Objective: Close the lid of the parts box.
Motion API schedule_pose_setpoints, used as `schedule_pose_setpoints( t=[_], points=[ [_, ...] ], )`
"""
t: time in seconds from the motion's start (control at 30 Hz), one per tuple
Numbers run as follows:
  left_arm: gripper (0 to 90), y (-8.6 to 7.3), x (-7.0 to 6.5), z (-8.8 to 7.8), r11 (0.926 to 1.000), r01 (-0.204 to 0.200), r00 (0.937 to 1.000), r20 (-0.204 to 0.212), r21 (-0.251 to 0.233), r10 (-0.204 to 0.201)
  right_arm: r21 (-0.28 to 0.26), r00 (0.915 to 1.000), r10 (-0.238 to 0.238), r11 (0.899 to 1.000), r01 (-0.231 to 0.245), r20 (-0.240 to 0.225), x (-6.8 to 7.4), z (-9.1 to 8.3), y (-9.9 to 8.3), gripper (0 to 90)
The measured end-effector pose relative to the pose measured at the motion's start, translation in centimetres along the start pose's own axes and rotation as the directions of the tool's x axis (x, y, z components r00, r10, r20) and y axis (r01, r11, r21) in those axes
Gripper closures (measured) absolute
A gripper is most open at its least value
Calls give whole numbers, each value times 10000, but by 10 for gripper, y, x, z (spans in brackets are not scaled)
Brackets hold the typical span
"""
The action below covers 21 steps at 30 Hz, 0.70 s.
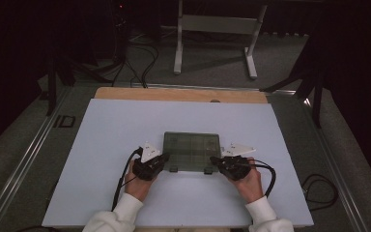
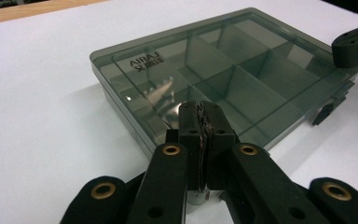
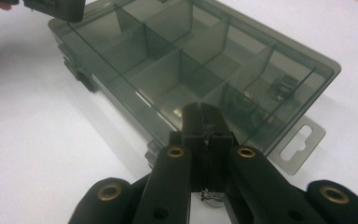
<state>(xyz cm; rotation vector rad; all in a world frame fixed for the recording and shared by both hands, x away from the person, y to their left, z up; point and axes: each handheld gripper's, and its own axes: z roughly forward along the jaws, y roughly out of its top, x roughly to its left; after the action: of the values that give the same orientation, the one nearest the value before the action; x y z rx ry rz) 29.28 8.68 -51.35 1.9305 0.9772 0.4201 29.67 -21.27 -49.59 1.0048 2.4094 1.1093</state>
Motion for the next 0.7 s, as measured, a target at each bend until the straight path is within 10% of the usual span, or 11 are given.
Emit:
schedule_pose_setpoints(
  t=[0.7],
  points=[
    [862,-4,-4,-1,10000,60,9999,160,22,-61,-429,9997,218,9988,-224,-146,2,1,-6,877]
  ],
)
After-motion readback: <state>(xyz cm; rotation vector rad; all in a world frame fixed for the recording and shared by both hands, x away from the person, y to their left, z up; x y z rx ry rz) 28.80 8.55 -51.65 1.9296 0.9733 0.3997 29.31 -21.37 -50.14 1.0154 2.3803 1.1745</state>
